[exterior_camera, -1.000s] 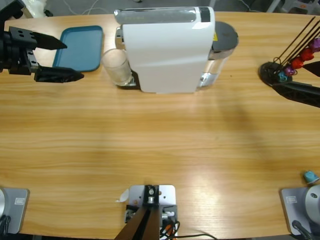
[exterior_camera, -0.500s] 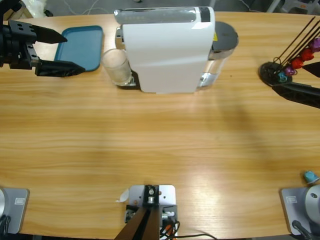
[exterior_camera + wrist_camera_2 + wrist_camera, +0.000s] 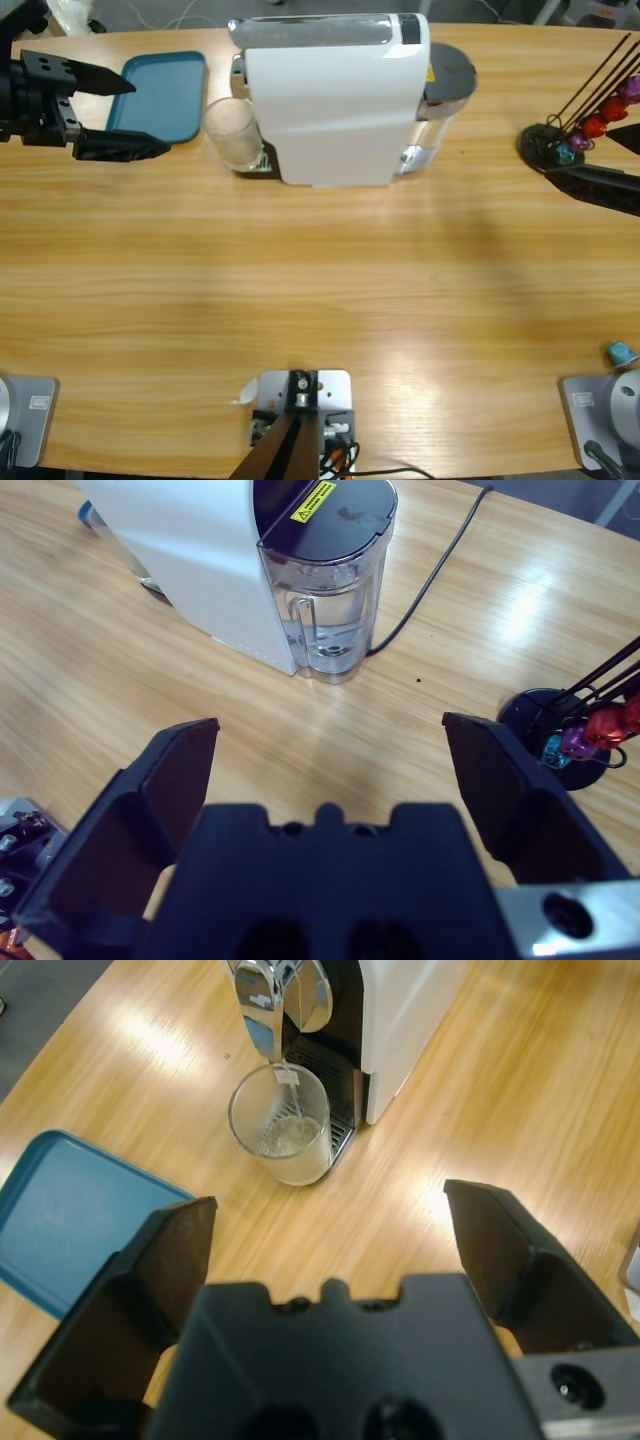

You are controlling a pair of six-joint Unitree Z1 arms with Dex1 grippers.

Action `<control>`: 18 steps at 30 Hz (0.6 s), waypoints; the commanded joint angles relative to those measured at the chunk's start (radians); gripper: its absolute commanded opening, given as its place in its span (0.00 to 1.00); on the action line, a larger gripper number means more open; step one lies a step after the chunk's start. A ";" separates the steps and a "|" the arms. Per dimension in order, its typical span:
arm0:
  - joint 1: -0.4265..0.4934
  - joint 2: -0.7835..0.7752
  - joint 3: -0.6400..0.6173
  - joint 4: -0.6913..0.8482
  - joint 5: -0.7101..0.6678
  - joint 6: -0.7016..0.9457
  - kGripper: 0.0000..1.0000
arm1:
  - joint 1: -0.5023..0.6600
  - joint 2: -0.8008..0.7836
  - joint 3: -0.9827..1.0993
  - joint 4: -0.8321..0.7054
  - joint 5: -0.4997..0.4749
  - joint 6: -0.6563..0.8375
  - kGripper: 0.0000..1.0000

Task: Pour coffee

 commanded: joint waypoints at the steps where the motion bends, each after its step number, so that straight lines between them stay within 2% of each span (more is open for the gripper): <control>1: 0.009 0.015 0.038 -0.013 -0.004 -0.007 1.00 | 0.010 0.002 0.035 -0.009 -0.019 0.003 1.00; 18: 0.018 0.002 0.047 -0.012 -0.010 -0.006 1.00 | 0.019 0.048 0.040 -0.016 -0.034 -0.006 1.00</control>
